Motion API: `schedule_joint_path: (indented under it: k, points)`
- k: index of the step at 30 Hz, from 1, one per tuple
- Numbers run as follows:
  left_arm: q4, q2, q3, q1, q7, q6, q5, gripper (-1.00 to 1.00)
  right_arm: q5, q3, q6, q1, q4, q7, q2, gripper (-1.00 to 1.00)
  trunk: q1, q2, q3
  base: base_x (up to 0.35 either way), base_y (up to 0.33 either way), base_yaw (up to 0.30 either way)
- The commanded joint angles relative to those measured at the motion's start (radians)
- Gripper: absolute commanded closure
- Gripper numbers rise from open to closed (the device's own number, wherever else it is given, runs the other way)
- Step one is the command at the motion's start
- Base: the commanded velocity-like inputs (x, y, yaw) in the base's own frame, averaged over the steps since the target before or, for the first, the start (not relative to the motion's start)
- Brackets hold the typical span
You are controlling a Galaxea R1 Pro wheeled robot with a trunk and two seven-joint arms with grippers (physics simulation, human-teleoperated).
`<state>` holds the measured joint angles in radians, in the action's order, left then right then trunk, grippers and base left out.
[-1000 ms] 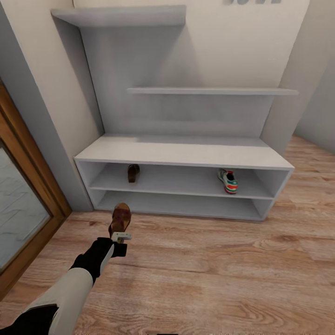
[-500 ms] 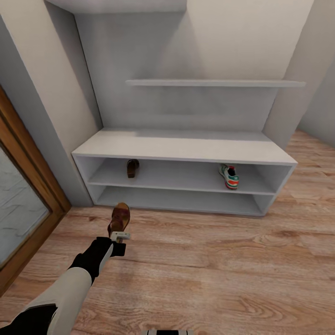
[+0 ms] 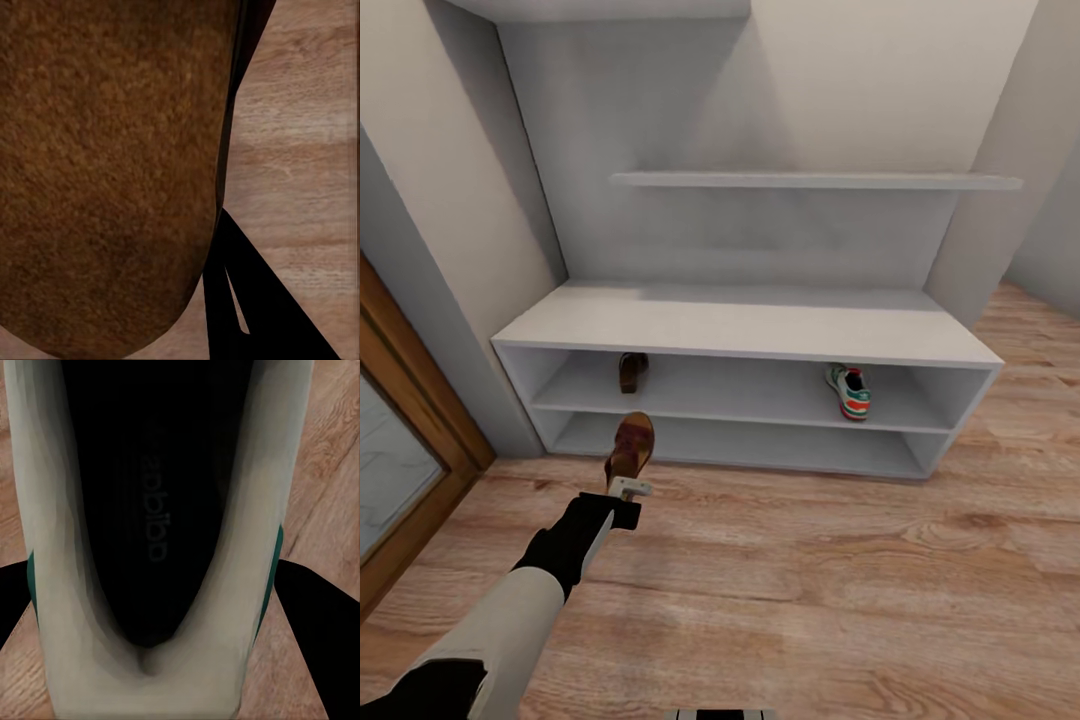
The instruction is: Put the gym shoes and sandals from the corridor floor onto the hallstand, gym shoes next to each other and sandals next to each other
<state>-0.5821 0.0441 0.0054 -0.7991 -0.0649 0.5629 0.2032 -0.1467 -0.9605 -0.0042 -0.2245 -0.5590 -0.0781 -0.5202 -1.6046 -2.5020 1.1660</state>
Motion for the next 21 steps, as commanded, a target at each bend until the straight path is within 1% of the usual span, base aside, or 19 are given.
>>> schedule_joint_path:
  k: [1, 5, 8, 13, 21]
  points:
    - [-0.002, 0.000, 0.000, 0.000, -0.011, 0.006, 0.014, 1.00, -0.010, -0.004, 0.000, -0.001, 0.001, -0.008, 0.000, 1.00, 0.000, 0.000, 0.001, 0.044, -0.022, 0.000]
    - [-0.001, -0.001, -0.002, 0.001, -0.012, 0.006, 0.013, 1.00, -0.010, -0.004, 0.000, -0.001, 0.001, -0.008, 0.000, 1.00, 0.000, 0.000, 0.001, 0.024, -0.011, 0.000]
    - [-0.001, -0.003, -0.001, 0.002, -0.015, 0.006, 0.013, 1.00, -0.010, -0.004, -0.001, -0.001, 0.001, -0.008, 0.000, 1.00, 0.000, 0.000, 0.001, 0.142, -0.002, 0.000]
    - [-0.001, -0.006, 0.000, 0.009, -0.053, 0.006, 0.013, 1.00, -0.010, -0.004, -0.001, -0.001, 0.001, -0.008, 0.001, 1.00, 0.000, 0.000, 0.001, 0.285, -0.004, 0.000]
    - [-0.002, -0.008, 0.002, 0.011, -0.063, 0.005, 0.012, 1.00, -0.010, -0.003, -0.001, -0.001, 0.001, -0.008, 0.002, 1.00, 0.000, 0.000, 0.001, 0.302, -0.113, 0.000]
